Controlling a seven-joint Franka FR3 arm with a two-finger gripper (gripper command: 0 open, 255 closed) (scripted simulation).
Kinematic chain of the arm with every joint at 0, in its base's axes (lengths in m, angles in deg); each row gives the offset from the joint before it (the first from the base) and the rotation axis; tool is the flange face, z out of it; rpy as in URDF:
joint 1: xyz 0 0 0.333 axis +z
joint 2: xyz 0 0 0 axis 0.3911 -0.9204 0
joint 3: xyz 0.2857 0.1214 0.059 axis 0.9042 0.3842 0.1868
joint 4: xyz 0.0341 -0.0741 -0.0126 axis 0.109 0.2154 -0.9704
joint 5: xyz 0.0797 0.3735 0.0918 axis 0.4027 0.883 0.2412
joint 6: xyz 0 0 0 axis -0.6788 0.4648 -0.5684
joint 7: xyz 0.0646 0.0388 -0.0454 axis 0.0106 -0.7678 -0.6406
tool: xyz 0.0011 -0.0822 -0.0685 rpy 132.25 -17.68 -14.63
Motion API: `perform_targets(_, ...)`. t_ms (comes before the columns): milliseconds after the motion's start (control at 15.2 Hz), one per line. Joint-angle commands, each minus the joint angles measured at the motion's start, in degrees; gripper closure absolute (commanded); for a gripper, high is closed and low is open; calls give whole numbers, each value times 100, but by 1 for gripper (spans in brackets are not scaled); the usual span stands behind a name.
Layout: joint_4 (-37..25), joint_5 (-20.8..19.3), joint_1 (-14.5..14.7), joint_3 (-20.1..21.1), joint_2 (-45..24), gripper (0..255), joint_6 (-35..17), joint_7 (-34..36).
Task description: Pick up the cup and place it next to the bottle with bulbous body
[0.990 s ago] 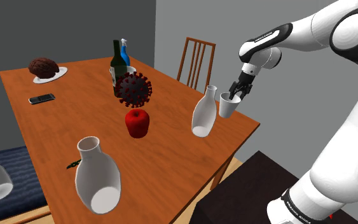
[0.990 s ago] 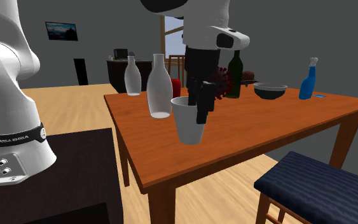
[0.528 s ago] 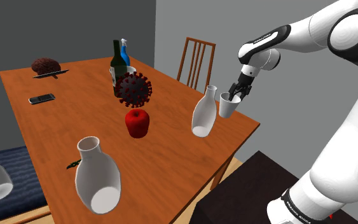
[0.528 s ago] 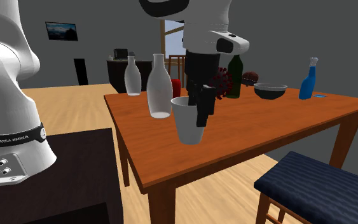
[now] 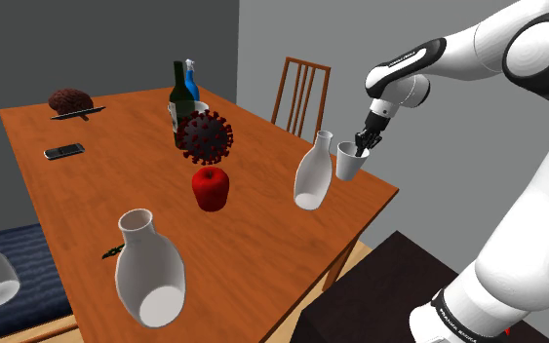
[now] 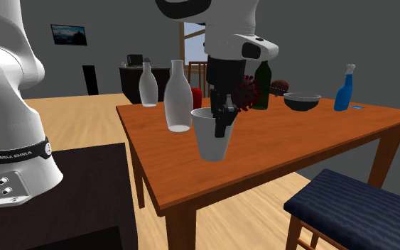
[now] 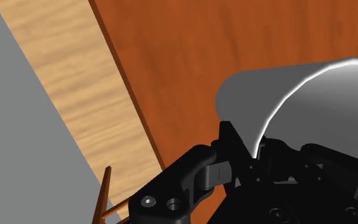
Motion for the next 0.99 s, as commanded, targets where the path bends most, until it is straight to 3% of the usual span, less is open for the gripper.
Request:
perform_targets(0, 4, -1, 1, 1, -2, 255, 0, 1)
perform_targets(924, -458, -282, 28, -42, 413, 255, 807, 292)
